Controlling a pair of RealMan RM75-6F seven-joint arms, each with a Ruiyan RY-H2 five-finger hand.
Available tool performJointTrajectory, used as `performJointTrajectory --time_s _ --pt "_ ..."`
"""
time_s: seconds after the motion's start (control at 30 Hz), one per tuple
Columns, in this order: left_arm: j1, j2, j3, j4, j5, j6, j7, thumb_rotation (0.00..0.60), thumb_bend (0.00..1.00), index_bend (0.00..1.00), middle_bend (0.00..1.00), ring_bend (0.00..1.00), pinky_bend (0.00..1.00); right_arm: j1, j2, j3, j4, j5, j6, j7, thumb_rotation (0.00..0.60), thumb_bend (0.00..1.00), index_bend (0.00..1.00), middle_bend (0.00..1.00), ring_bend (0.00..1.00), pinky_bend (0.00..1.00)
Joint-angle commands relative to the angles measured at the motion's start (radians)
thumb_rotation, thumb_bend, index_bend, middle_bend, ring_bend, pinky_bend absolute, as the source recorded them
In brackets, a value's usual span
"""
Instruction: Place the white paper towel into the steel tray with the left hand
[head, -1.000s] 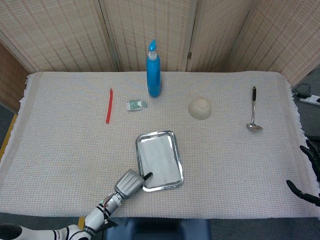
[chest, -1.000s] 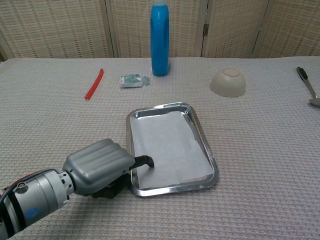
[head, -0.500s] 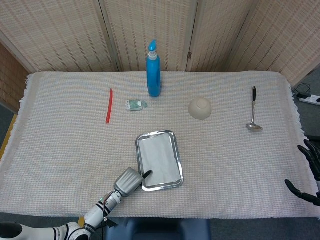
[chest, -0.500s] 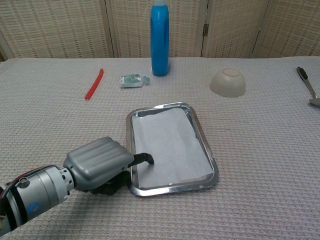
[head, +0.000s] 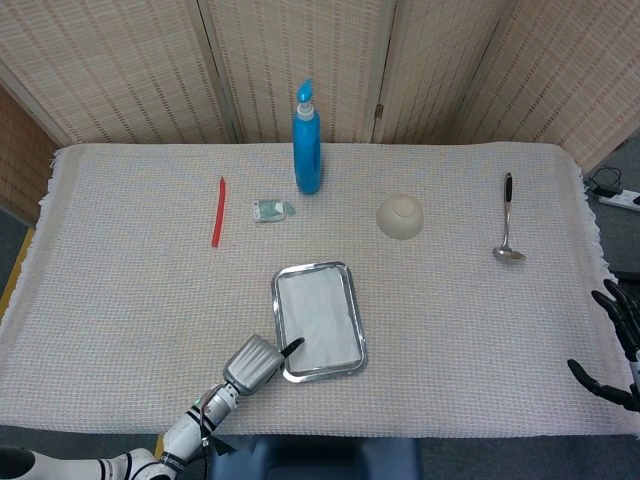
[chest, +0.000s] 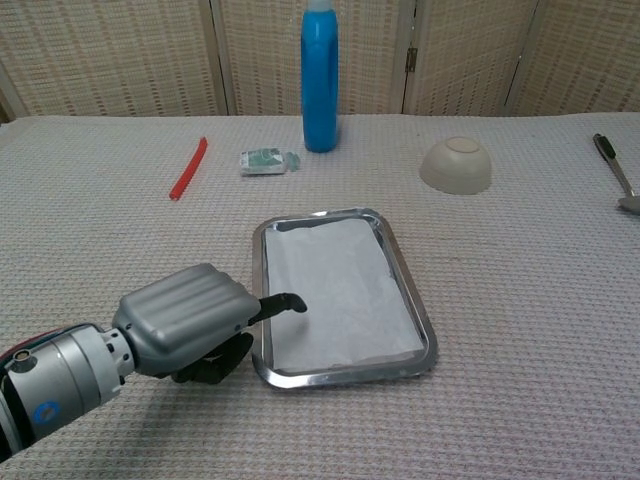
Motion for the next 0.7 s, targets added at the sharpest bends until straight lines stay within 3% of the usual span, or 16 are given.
performJointTrajectory --time_s 0.03,0.23,0.3,0.33,0.4,0.47,0.57,0.7 --pt "0.013 0.026 0.009 -0.045 0.015 0.029 0.017 0.6 0.82 0.16 1.0 0.97 0.87 0.001 -0.003 -0.001 -0.002 -0.007 0.002 -0.01 0.6 0.32 0.0 0.0 0.0 0.0" --pt "0.058 0.098 0.024 -0.138 0.077 0.142 0.02 0.6 0.81 0.13 1.0 0.88 0.83 0.012 -0.017 -0.007 -0.007 -0.026 -0.019 -0.054 0.6 0.32 0.0 0.0 0.0 0.0" --pt "0.098 0.149 0.041 -0.177 0.106 0.215 -0.011 0.6 0.77 0.13 0.97 0.76 0.67 0.021 -0.023 -0.012 -0.011 -0.033 -0.039 -0.075 0.6 0.32 0.0 0.0 0.0 0.0" --pt "0.122 0.176 0.052 -0.194 0.111 0.249 -0.03 0.6 0.75 0.13 0.93 0.7 0.59 0.025 -0.027 -0.013 -0.013 -0.037 -0.047 -0.085 0.6 0.32 0.0 0.0 0.0 0.0" --pt "0.188 0.239 0.077 -0.231 0.119 0.343 -0.081 0.6 0.68 0.11 0.69 0.48 0.32 0.037 -0.043 -0.012 -0.011 -0.053 -0.055 -0.103 0.6 0.32 0.0 0.0 0.0 0.0" --pt "0.26 0.292 0.102 -0.229 0.146 0.454 -0.179 0.6 0.62 0.11 0.49 0.31 0.18 0.044 -0.068 -0.006 -0.001 -0.063 -0.054 -0.13 0.6 0.32 0.0 0.0 0.0 0.0" --pt "0.353 0.361 0.122 -0.19 0.156 0.587 -0.328 0.6 0.52 0.13 0.34 0.16 0.09 0.05 -0.113 0.001 0.011 -0.074 -0.049 -0.18 0.6 0.32 0.0 0.0 0.0 0.0" --pt "0.443 0.454 0.12 -0.176 0.116 0.687 -0.448 0.6 0.46 0.15 0.25 0.09 0.01 0.067 -0.184 0.011 0.034 -0.071 -0.076 -0.269 0.6 0.32 0.0 0.0 0.0 0.0"
